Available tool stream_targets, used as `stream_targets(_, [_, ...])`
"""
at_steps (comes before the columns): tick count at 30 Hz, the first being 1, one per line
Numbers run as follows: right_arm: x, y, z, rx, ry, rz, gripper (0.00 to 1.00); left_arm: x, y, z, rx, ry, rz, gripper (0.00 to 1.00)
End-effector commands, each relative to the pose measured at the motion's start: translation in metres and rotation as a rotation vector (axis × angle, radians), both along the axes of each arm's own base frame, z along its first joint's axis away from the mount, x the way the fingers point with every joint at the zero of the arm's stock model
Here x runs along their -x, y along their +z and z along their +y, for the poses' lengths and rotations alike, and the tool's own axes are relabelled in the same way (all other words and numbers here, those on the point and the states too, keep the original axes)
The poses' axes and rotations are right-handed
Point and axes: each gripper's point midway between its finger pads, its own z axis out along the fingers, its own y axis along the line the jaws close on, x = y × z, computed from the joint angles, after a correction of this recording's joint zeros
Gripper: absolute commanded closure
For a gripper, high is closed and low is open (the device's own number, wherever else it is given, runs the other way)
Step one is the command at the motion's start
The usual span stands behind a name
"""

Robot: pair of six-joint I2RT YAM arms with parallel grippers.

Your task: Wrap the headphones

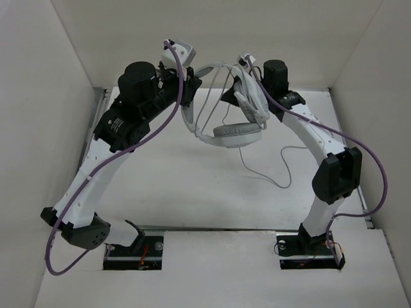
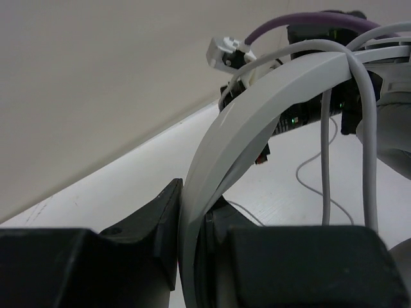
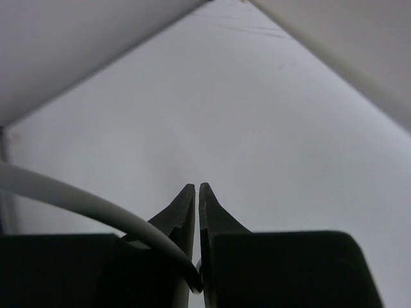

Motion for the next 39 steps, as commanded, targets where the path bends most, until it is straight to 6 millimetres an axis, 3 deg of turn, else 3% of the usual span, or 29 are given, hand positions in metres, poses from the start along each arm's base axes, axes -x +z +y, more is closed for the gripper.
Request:
stream_targets(1, [0.055, 0.040, 0.024, -0.238, 0.222, 0.143, 0.88, 0.008, 0.057, 0.001, 0.116, -0.022, -0.120, 1.00])
stream_targets(8, [0.131, 0.034, 0.056, -0.442, 0.470, 0.405, 0.84, 0.000, 0.080, 0.008, 0.123, 0.005, -0.179, 1.00])
stream_targets(13, [0.171, 0.021, 0.073, -0.506, 0.544, 0.530, 0.78, -0.009, 0.104, 0.020, 0.139, 0.049, -0.238, 1.00])
stream_targets(18, [0.203, 0.013, 0.096, -0.509, 0.597, 0.604, 0.74, -0.022, 0.126, 0.036, 0.171, 0.126, -0.295, 1.00])
stream_targets(26, [0.247, 0.010, 0.121, -0.514, 0.679, 0.679, 0.72, -0.048, 0.144, 0.068, 0.190, 0.305, -0.372, 1.00])
stream_targets(31, [0.262, -0.001, 0.129, -0.497, 0.684, 0.715, 0.71, -0.071, 0.155, 0.101, 0.199, 0.465, -0.424, 1.00])
stream_targets(39, [0.261, -0.015, 0.134, -0.456, 0.652, 0.724, 0.73, -0.096, 0.158, 0.137, 0.249, 0.664, -0.440, 1.00])
